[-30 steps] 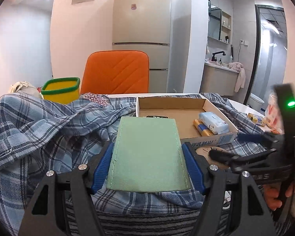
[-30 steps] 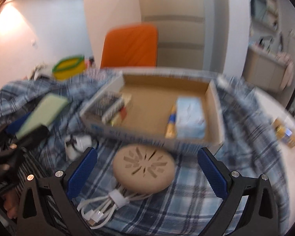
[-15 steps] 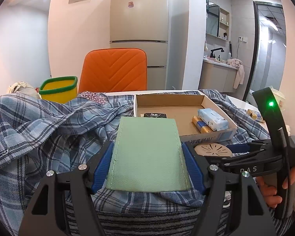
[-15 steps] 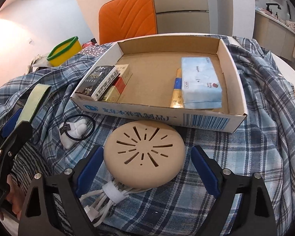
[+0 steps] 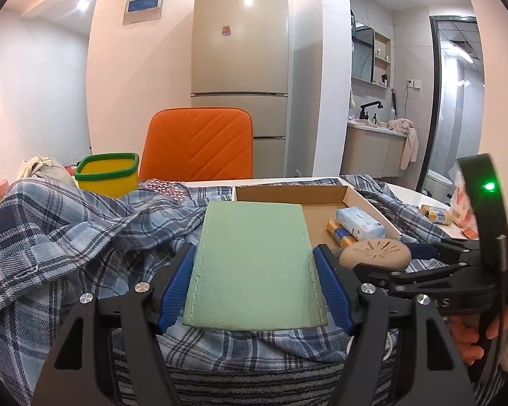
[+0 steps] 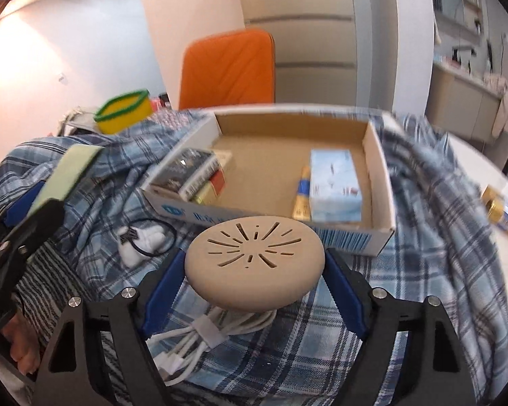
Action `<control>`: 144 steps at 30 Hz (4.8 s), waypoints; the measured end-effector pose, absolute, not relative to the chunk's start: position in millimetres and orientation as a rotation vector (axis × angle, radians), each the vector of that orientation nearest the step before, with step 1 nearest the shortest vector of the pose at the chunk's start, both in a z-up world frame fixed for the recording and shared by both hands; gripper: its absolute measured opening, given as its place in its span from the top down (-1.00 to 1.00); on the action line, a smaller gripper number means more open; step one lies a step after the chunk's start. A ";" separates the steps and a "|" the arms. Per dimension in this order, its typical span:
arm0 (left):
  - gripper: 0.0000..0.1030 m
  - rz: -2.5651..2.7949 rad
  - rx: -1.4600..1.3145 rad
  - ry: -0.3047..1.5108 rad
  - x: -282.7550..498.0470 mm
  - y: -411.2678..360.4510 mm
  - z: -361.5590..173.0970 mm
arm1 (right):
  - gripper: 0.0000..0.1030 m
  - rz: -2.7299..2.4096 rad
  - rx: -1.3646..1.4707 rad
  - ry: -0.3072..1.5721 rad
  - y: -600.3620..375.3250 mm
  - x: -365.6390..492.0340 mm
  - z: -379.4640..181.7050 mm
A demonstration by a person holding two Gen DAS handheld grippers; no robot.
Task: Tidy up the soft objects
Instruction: 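Grasp the green card with the left gripper while the right grasps the beige disc, then lower the green card and beige disc into the box and open both grippers, then move the left gripper down to the white coiled cable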
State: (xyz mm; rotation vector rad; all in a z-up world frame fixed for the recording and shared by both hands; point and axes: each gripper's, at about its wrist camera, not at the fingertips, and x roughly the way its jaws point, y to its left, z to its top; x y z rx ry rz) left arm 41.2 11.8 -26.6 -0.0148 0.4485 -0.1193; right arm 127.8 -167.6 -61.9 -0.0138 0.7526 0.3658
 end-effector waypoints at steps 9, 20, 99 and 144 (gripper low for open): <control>-0.34 -0.102 -0.007 0.420 36.0 11.8 -23.2 | -0.62 0.370 -0.050 0.640 -166.1 107.3 -44.9; -0.34 -0.068 0.024 0.324 17.8 7.8 -6.6 | -0.62 0.373 -0.063 0.605 -160.5 110.3 -24.7; -0.91 -0.109 0.080 0.533 163.8 -69.2 8.5 | -0.70 -0.093 0.154 0.409 -264.7 155.1 -0.6; -0.99 -0.113 0.031 0.370 49.2 -10.6 -18.2 | -1.00 0.179 0.000 0.234 -200.6 57.6 0.4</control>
